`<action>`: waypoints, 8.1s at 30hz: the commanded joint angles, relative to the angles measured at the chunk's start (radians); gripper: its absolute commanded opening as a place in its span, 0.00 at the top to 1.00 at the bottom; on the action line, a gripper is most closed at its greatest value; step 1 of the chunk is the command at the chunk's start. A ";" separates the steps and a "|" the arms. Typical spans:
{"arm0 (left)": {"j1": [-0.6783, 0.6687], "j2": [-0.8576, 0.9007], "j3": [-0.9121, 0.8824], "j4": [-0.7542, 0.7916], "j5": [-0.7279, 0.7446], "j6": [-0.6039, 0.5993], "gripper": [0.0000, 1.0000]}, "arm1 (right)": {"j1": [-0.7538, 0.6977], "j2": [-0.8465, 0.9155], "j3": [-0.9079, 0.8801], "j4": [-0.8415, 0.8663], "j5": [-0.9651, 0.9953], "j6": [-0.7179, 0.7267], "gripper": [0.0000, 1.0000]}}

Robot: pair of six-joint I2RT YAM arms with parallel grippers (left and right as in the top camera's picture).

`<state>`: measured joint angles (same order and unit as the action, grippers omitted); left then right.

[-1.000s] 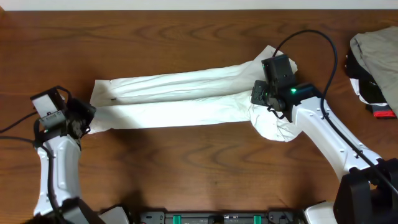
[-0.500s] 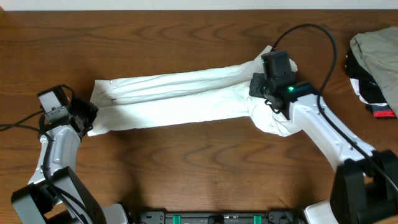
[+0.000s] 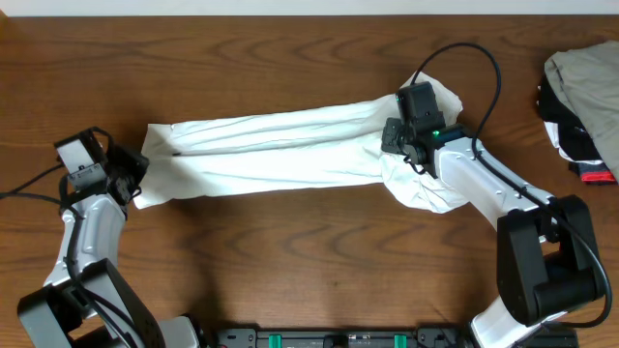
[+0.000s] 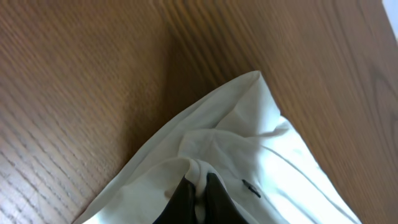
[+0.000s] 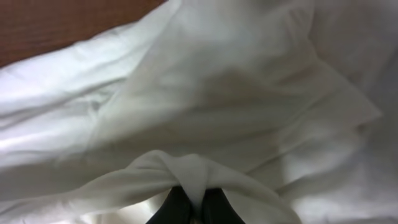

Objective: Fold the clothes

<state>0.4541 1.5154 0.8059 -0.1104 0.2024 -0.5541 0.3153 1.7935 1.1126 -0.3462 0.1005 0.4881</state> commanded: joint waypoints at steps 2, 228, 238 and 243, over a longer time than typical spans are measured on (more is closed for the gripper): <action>-0.003 0.031 0.019 0.024 -0.020 -0.006 0.94 | -0.010 0.009 0.019 0.011 0.035 -0.015 0.97; -0.530 0.249 0.016 -0.154 0.232 0.098 0.14 | -0.073 0.188 0.511 -0.555 -0.521 -0.373 0.99; -0.530 0.249 0.016 -0.153 0.235 0.062 0.14 | -0.153 0.188 0.315 -0.425 -0.632 -0.354 0.99; -0.530 0.249 0.016 -0.153 0.235 0.062 0.14 | -0.210 0.188 0.214 -0.276 -0.718 -0.371 0.99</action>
<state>-0.0734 1.7050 0.8524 -0.2424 0.4721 -0.4759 0.1337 1.9812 1.3659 -0.6582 -0.5270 0.1383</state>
